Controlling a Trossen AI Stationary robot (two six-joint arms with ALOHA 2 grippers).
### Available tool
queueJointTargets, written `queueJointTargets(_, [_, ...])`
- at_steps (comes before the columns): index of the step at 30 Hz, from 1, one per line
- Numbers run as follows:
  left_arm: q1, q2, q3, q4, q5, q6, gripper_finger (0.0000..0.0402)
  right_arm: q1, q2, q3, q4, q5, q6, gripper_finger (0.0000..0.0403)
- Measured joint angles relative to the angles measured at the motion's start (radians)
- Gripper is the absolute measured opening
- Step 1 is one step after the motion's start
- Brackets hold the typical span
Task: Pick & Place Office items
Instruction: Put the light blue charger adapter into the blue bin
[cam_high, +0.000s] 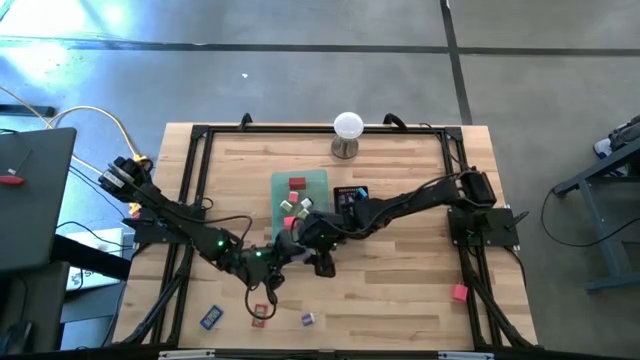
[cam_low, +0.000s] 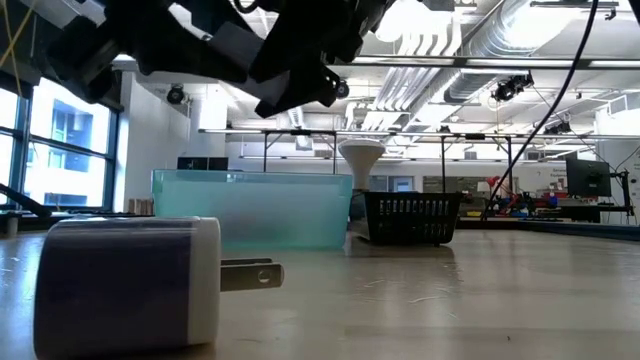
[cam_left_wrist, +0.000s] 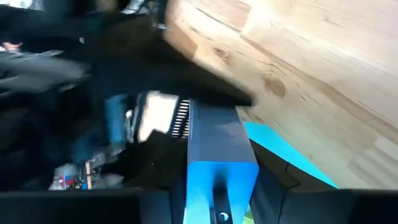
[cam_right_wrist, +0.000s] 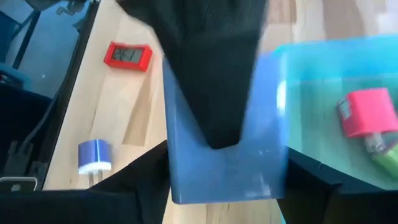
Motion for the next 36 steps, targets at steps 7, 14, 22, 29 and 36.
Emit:
queueJointTargets(7, [-0.017,-0.001,0.003,-0.003,-0.001,-0.081,0.0113,0.000,0.003,-0.001,0.000,0.001,-0.002,0.0258])
queueJointTargets(14, [-0.021,-0.001,0.002,-0.003,-0.035,-0.241,0.0114,-0.014,-0.012,-0.001,-0.019,0.002,-0.020,0.0261])
queueJointTargets(22, [-0.021,-0.001,0.001,-0.007,-0.045,-0.374,0.0114,-0.007,-0.079,-0.001,-0.181,0.058,-0.028,0.0261])
queueJointTargets(29, [-0.016,-0.001,0.001,-0.003,-0.069,-0.504,0.0116,0.044,-0.139,-0.001,-0.362,0.262,0.085,0.0261])
queueJointTargets(36, [0.019,-0.004,0.001,-0.009,-0.102,-0.631,0.0114,0.166,-0.194,-0.001,-0.585,0.537,0.236,0.0262])
